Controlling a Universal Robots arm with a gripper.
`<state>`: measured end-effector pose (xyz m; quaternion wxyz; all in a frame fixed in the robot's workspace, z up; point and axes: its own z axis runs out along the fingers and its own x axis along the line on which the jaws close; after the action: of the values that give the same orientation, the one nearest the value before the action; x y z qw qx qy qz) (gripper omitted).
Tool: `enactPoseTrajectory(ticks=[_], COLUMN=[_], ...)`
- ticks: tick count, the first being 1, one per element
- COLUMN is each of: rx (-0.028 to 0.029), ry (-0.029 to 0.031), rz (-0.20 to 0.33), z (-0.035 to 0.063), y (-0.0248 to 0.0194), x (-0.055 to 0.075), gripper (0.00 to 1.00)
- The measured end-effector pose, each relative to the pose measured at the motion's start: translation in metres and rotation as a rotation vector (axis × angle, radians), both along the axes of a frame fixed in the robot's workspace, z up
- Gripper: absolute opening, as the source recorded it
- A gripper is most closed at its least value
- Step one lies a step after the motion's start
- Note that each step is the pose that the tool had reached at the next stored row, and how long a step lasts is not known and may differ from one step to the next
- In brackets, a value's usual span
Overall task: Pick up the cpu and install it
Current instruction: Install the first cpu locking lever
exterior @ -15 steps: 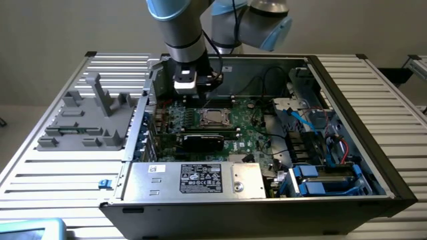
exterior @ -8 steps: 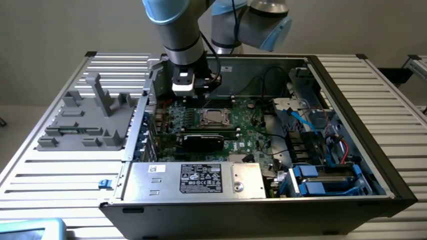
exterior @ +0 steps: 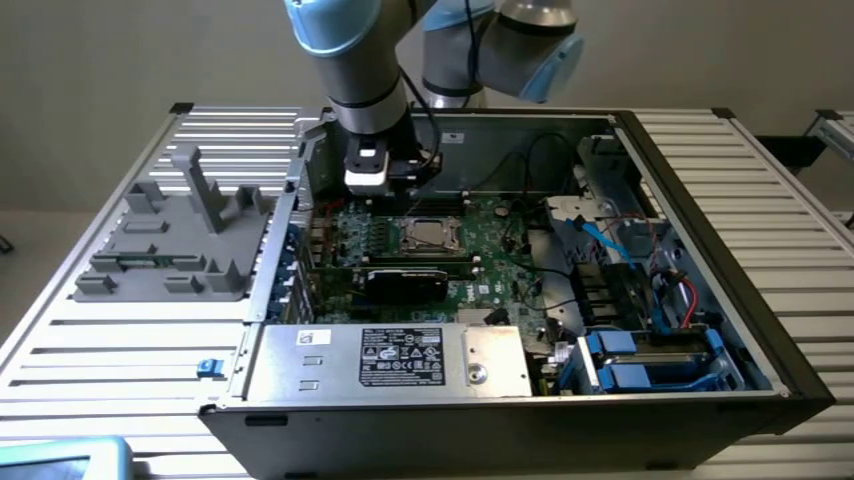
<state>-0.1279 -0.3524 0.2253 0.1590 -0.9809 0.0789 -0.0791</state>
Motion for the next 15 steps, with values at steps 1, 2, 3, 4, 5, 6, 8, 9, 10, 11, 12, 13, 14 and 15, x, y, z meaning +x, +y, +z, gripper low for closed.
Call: enactPoseTrajectory(ticks=[1,2,3,4,5,6,8,9,10,11,12,13,14,15], rx=[0.0016,0.0033,0.0054,0.0081,0.0101,0.0102,0.0102,0.0104,0.0108,0.0122,0.0155,0.0195,0.0235,0.0257], ry=[0.0000,0.0000,0.0001,0.0000,-0.0001,0.0000,-0.0002,-0.0007,-0.0022,-0.0039,-0.0058,-0.0080,-0.0097,-0.0111], rz=[0.000,-0.001,-0.003,-0.007,-0.014,-0.015,-0.015,-0.017,-0.023,-0.030,-0.037,-0.044,-0.049,-0.051], z=[-0.0015,-0.0029,-0.0042,-0.0051,-0.0054,-0.0054,-0.0055,-0.0058,-0.0063,-0.0067,-0.0071,-0.0076,-0.0079,-0.0085], y=[0.0012,0.0020,0.0024,0.0025,0.0024,0.0024,0.0025,0.0025,0.0026,0.0026,0.0026,0.0027,0.0027,0.0027], x=[-0.0002,-0.0004,-0.0008,-0.0010,-0.0011,-0.0011,-0.0011,-0.0013,-0.0015,-0.0015,-0.0015,-0.0015,-0.0018,-0.0027], gripper=[0.11,0.11,0.11,0.11,0.11,0.11,0.11,0.11,0.11,0.11,0.11,0.11,0.11,0.11])
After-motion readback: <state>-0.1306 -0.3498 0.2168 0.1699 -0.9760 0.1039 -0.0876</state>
